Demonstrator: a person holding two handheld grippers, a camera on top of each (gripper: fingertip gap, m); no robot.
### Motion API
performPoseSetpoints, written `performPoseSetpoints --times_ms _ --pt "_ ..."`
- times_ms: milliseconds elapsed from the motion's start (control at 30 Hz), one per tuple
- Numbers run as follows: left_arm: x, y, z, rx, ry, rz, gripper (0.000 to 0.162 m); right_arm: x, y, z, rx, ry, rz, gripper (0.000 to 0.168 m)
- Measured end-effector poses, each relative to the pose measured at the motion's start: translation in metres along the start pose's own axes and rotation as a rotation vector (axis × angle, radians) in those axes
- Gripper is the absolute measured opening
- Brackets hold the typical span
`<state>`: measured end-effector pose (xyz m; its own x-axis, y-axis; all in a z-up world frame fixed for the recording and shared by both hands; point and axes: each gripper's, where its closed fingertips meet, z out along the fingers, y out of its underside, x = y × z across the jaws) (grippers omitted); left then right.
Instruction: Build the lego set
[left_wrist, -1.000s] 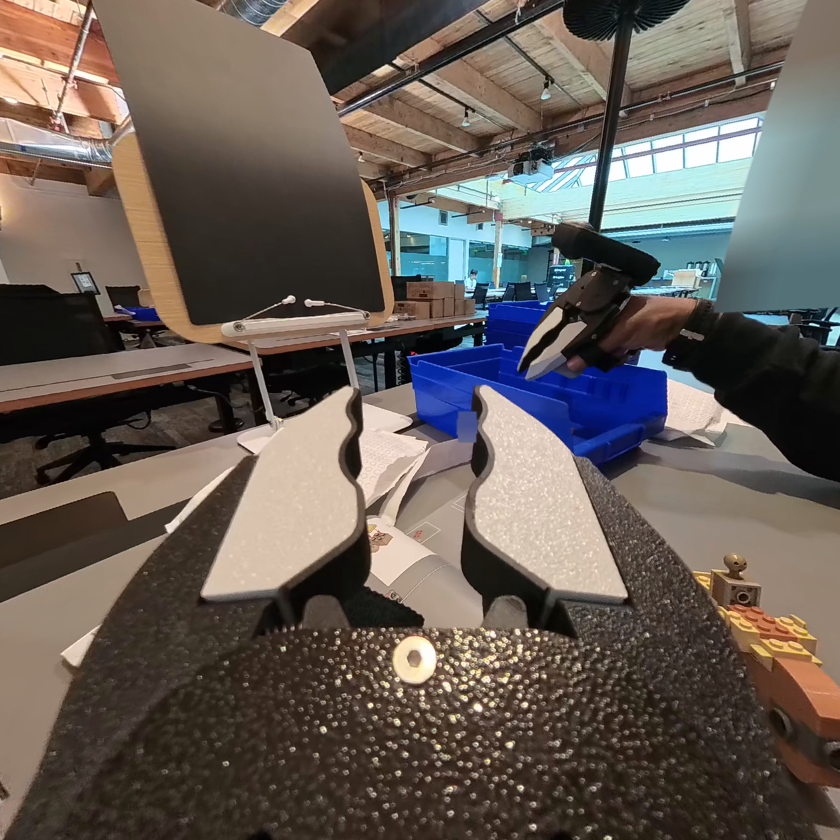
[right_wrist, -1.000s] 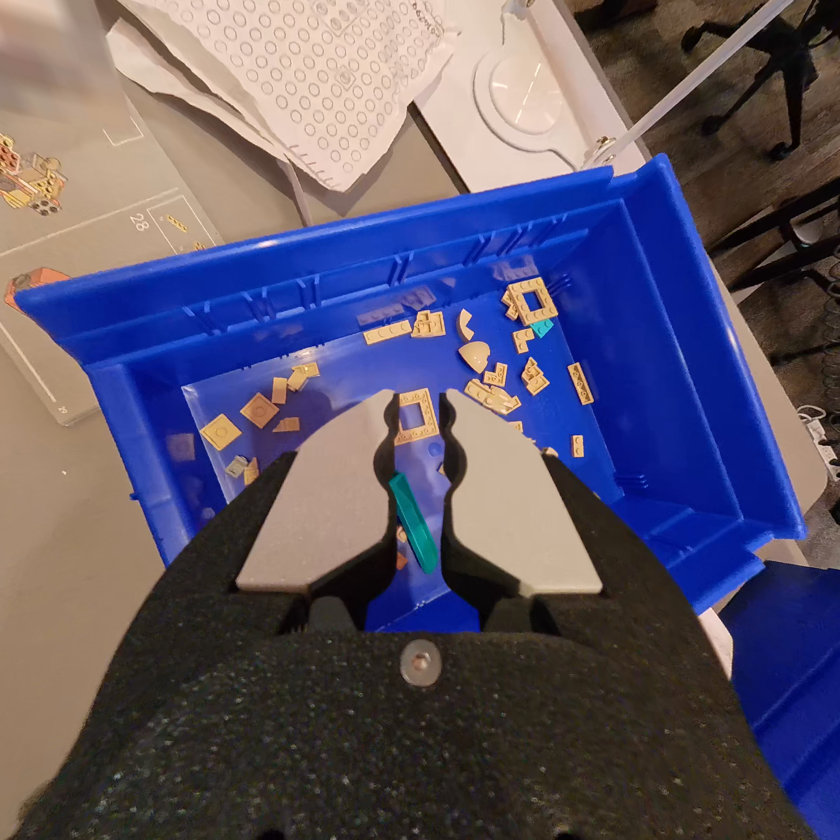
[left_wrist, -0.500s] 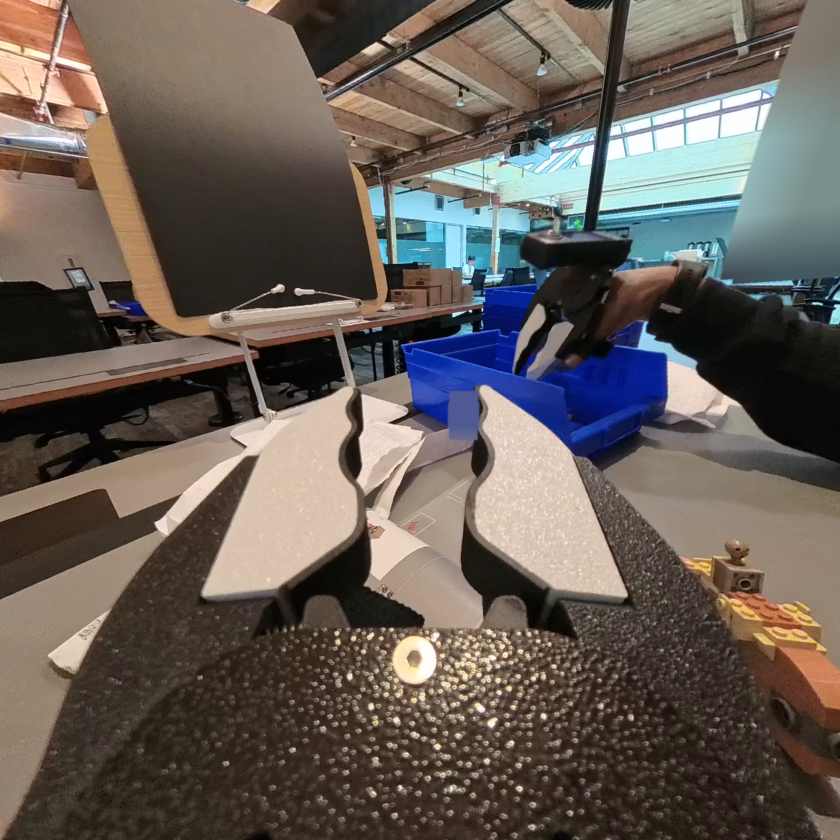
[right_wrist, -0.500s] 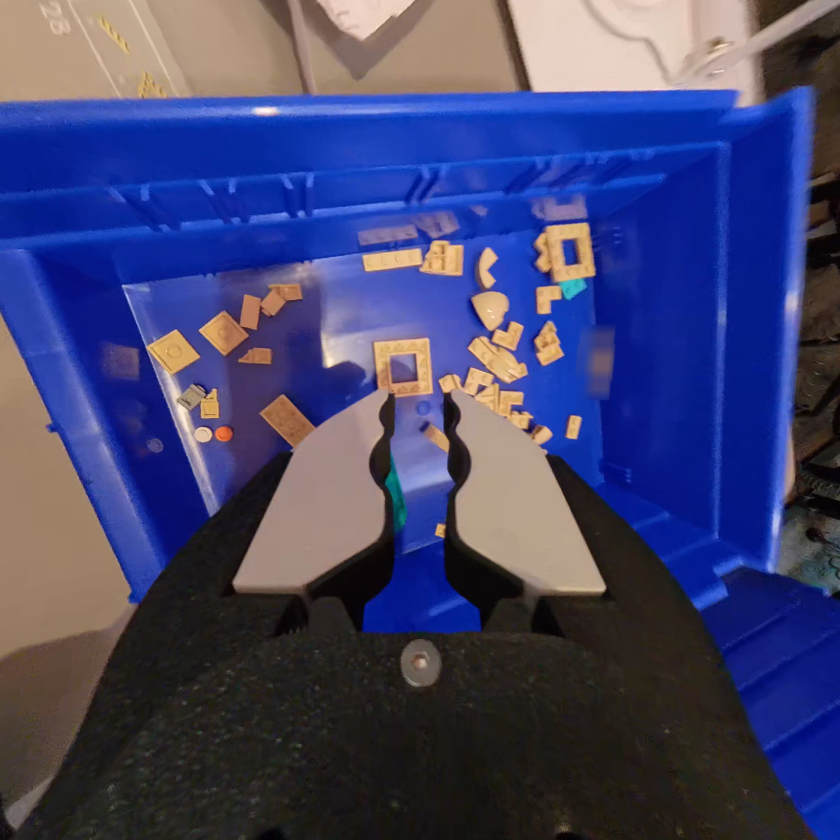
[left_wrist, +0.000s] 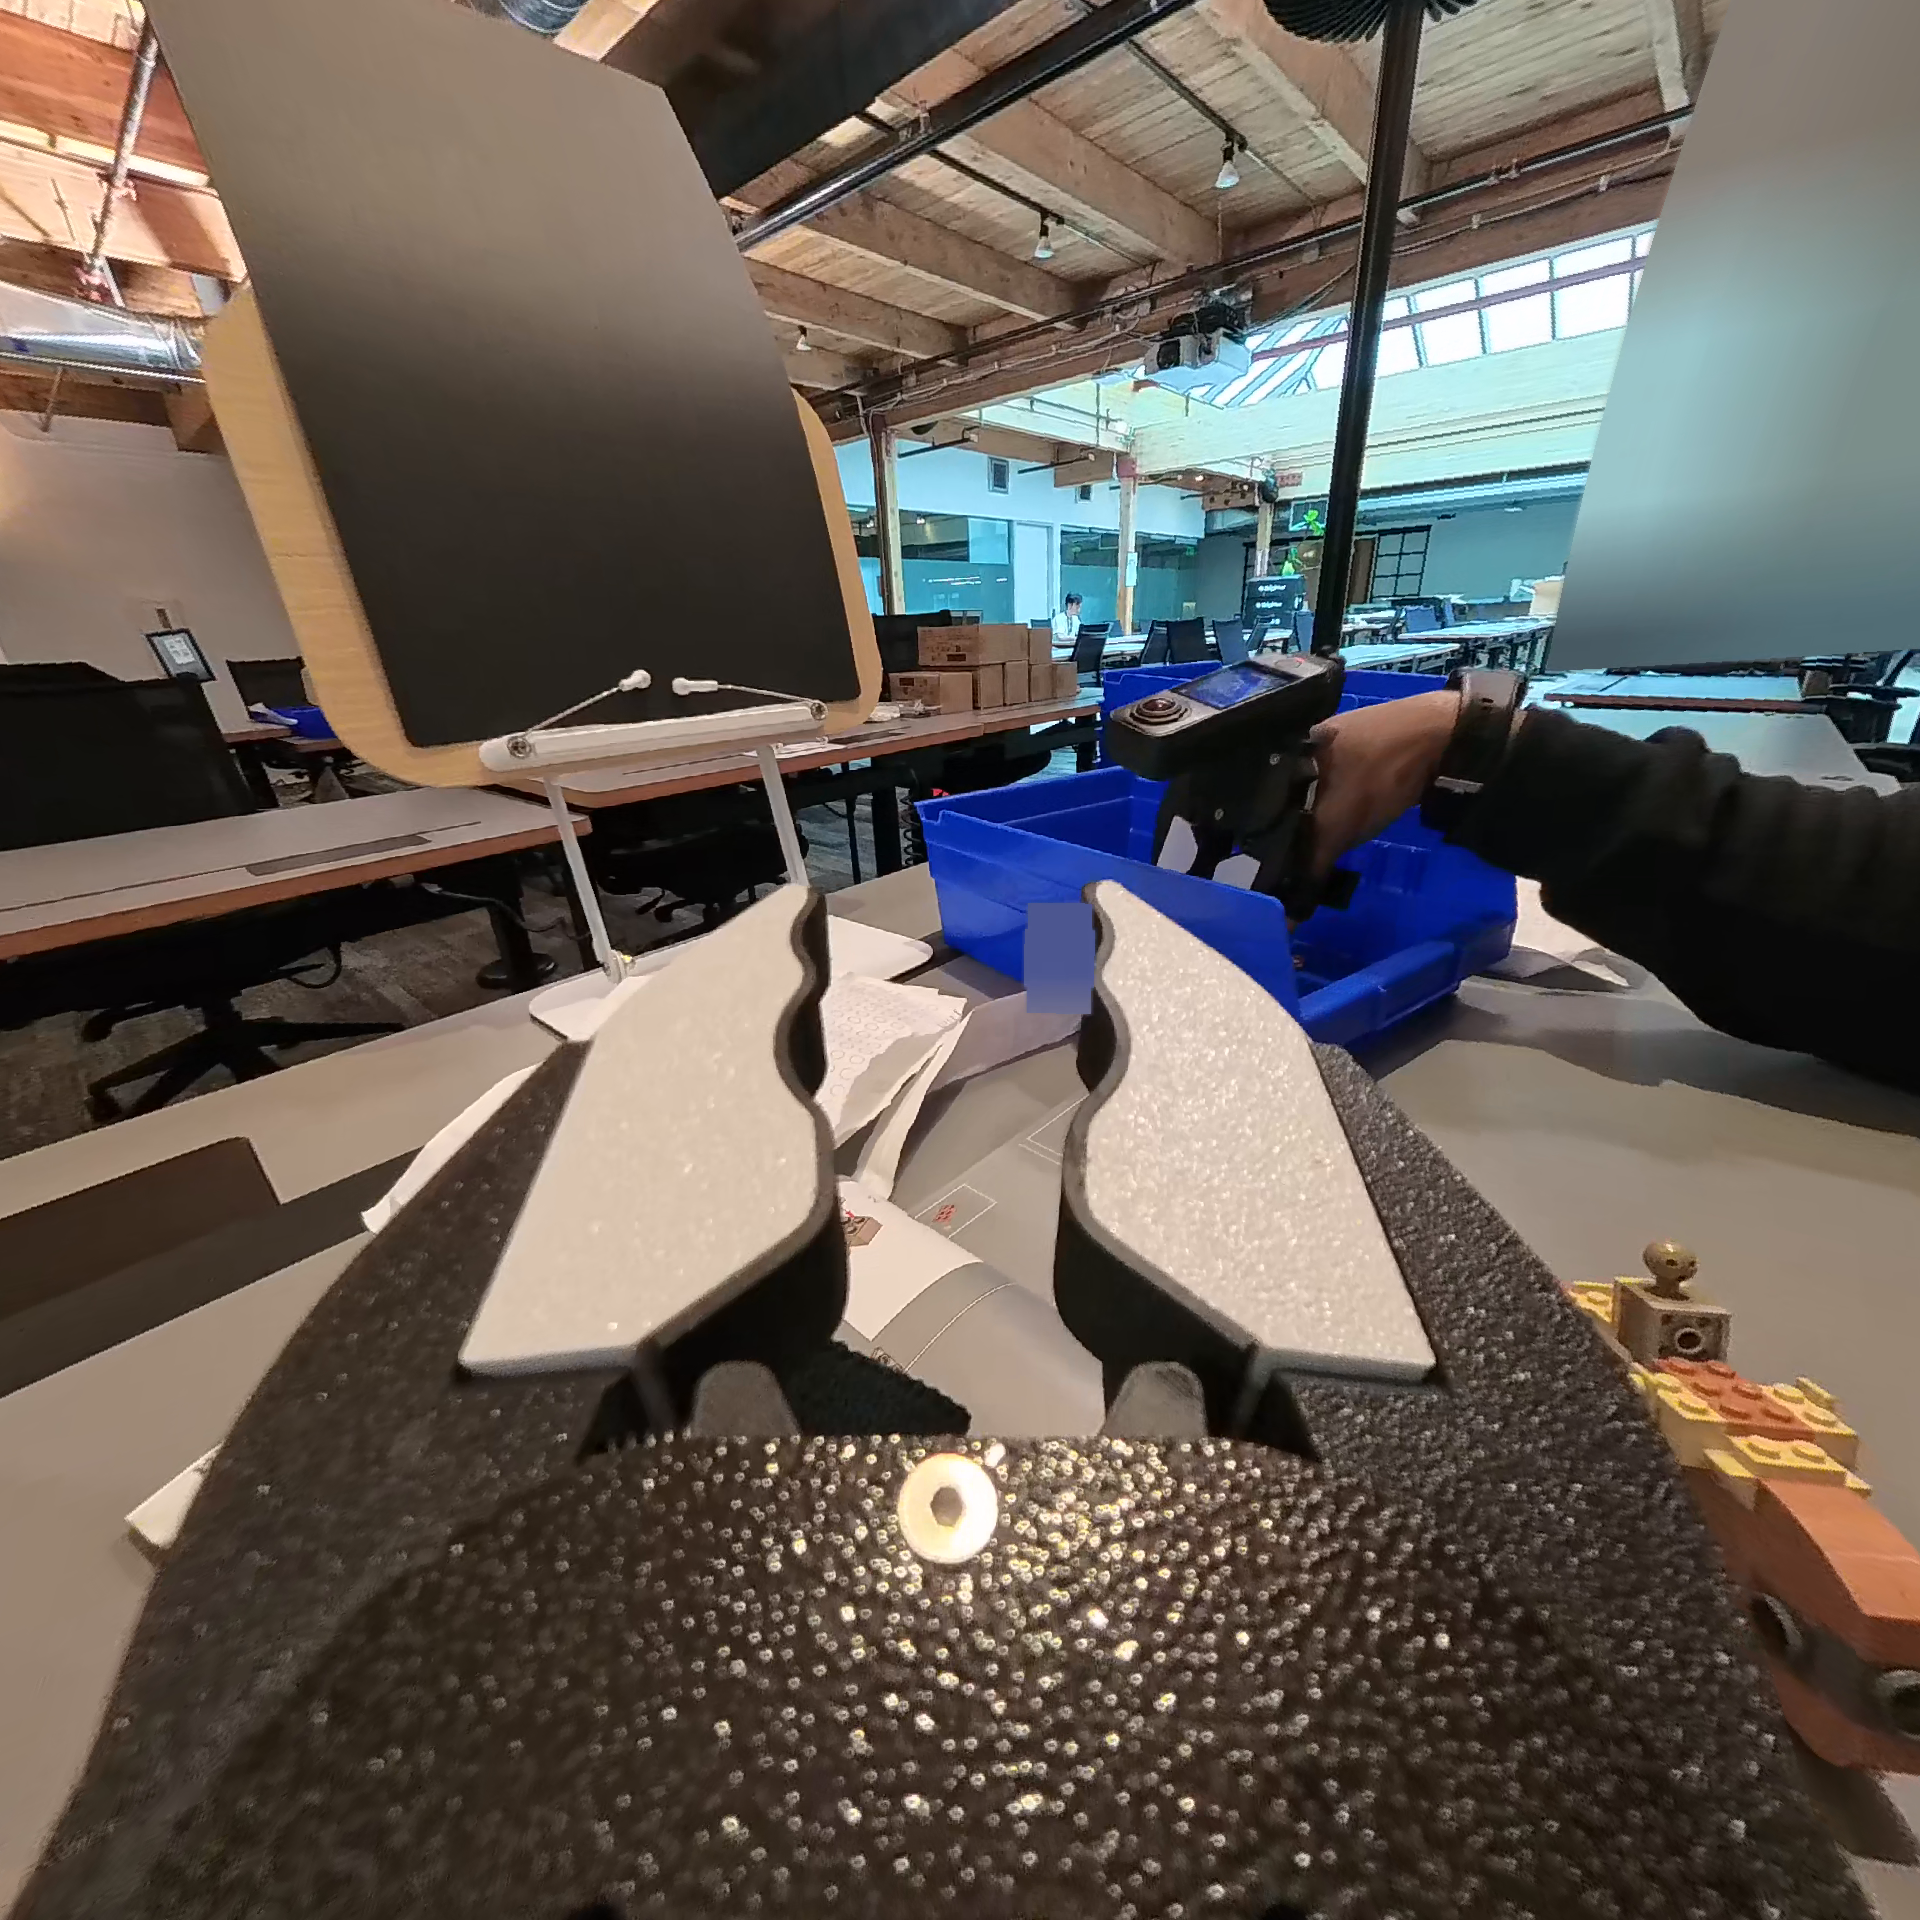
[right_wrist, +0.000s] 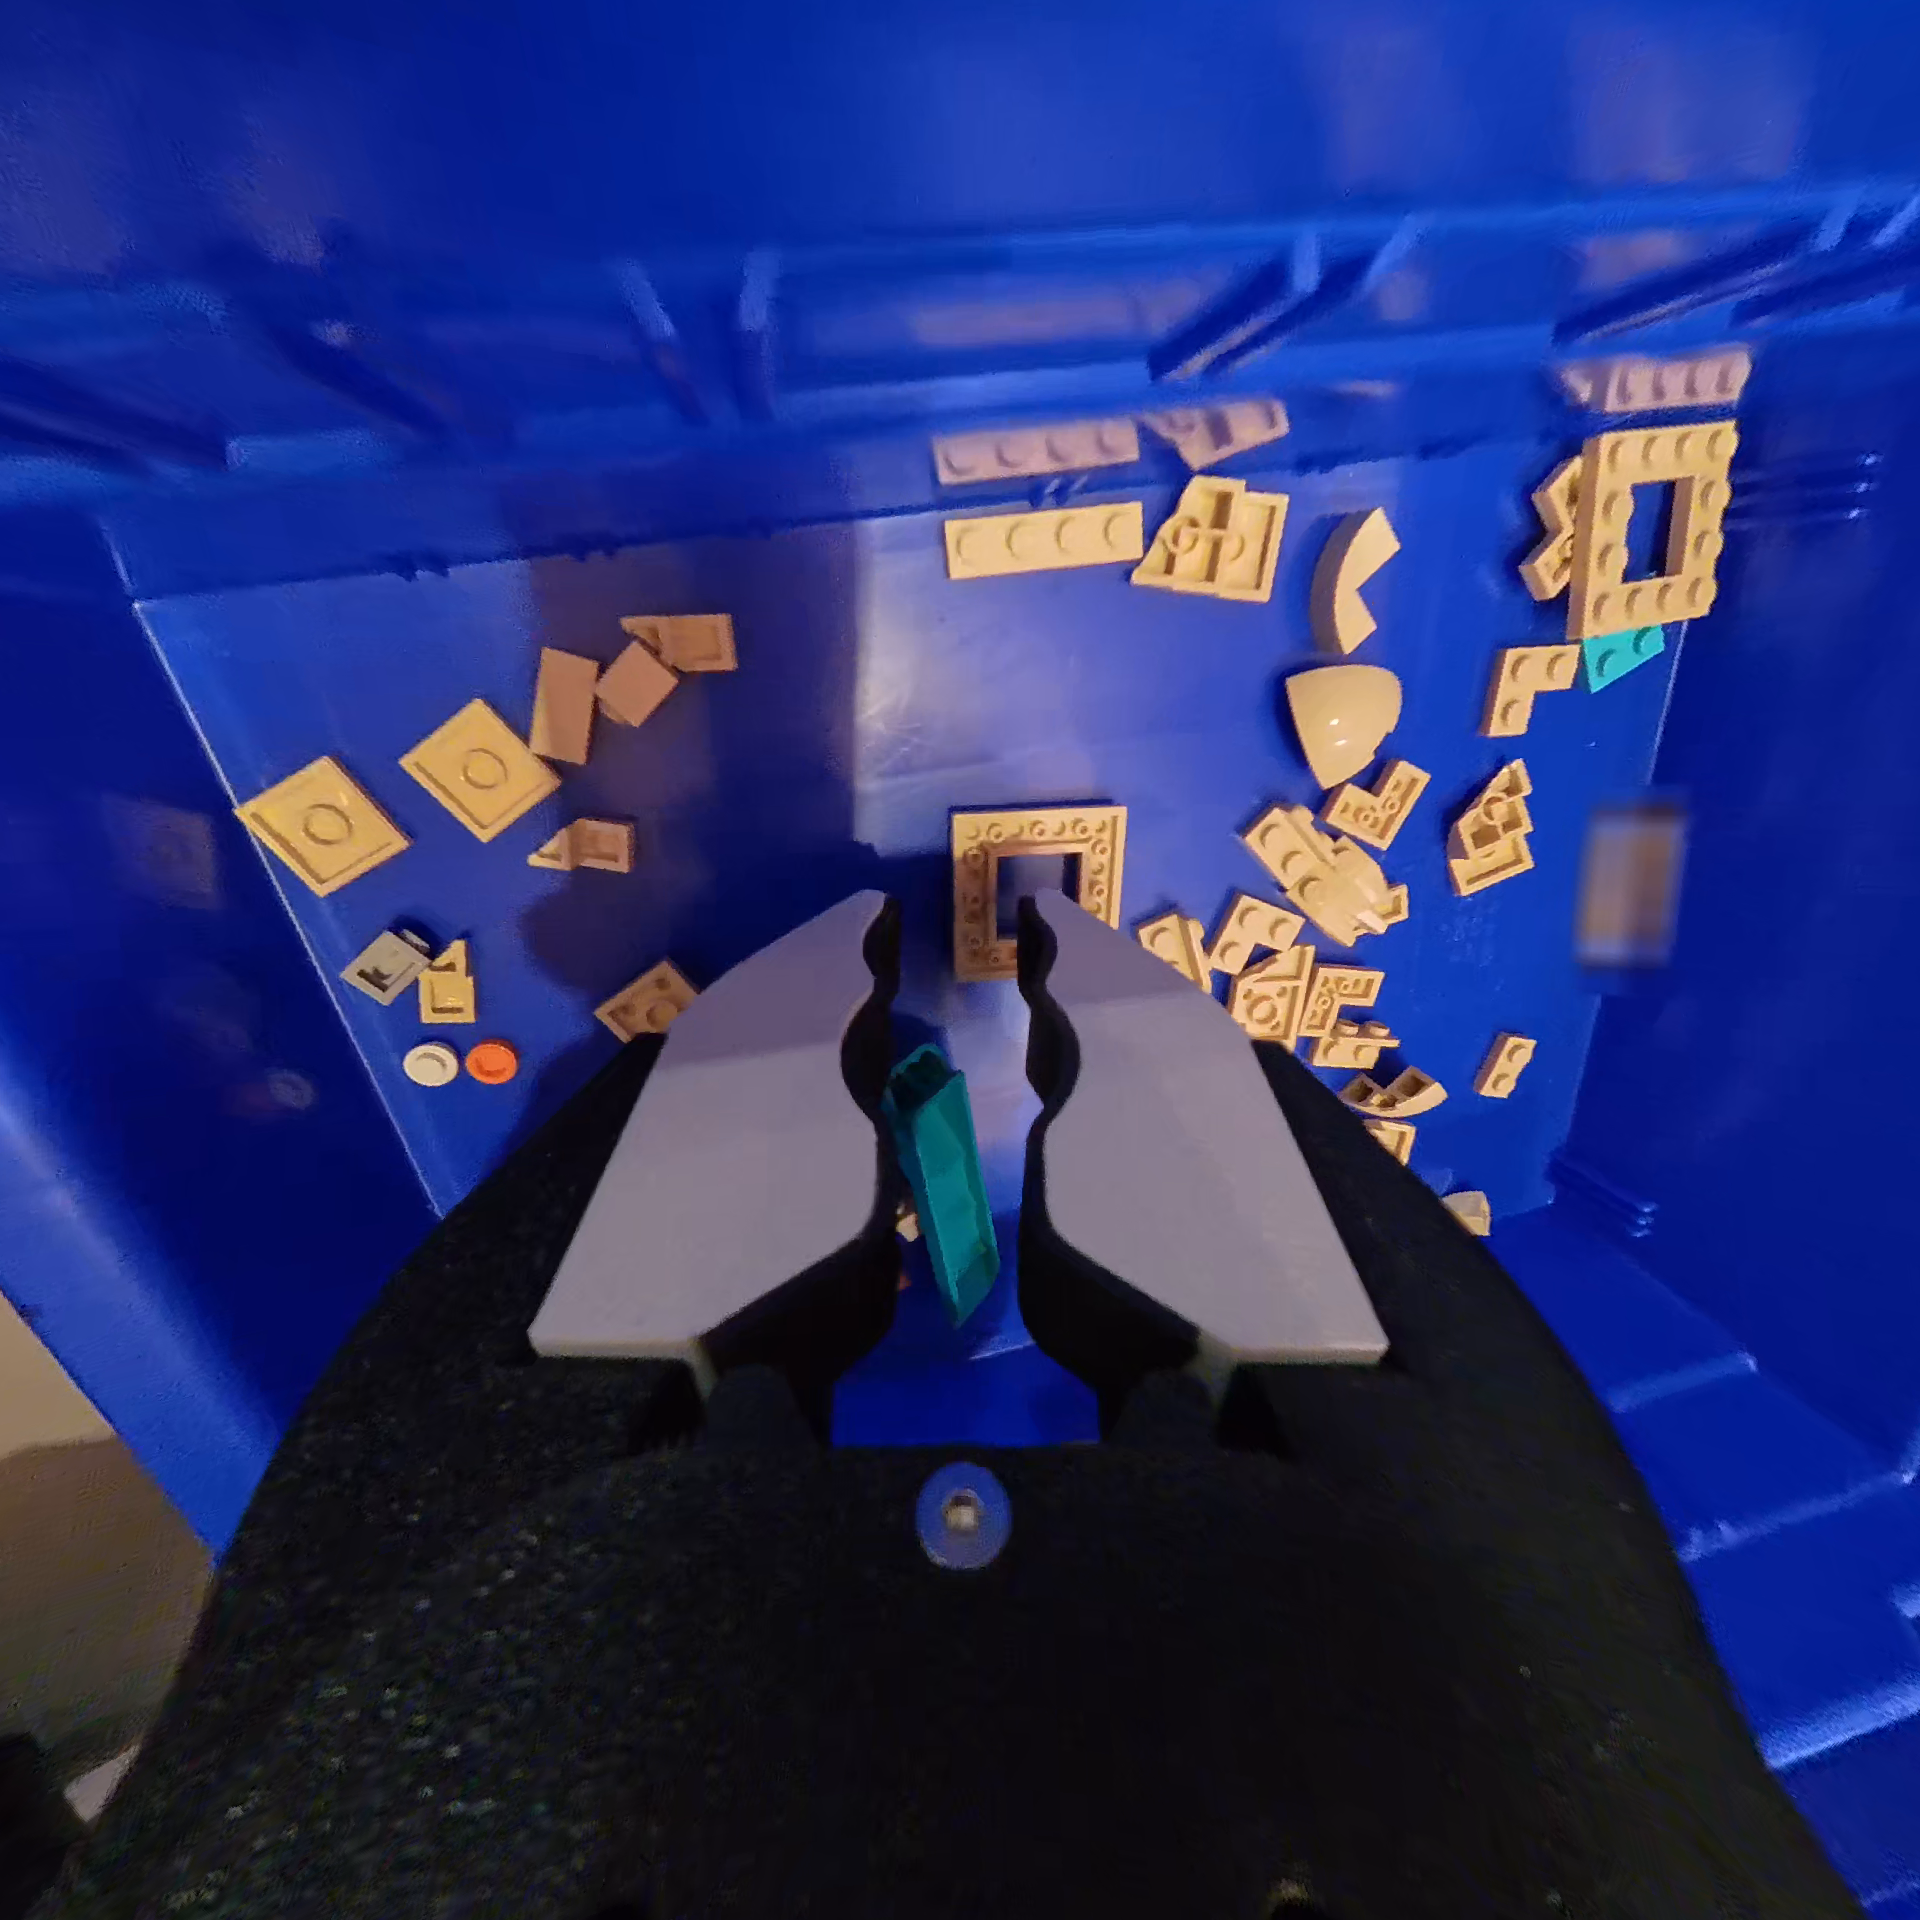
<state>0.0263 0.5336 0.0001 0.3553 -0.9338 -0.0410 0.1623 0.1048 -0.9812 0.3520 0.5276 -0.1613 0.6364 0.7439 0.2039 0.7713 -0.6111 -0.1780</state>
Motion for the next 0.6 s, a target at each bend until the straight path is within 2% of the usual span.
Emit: performPoseSetpoints --times_ms 600 --pt "-0.0003 0.0018 0.0006 -0.007 0.002 -0.007 0.045 -0.0043 -0.0001 0.0005 0.013 -0.035 0.037 0.024"
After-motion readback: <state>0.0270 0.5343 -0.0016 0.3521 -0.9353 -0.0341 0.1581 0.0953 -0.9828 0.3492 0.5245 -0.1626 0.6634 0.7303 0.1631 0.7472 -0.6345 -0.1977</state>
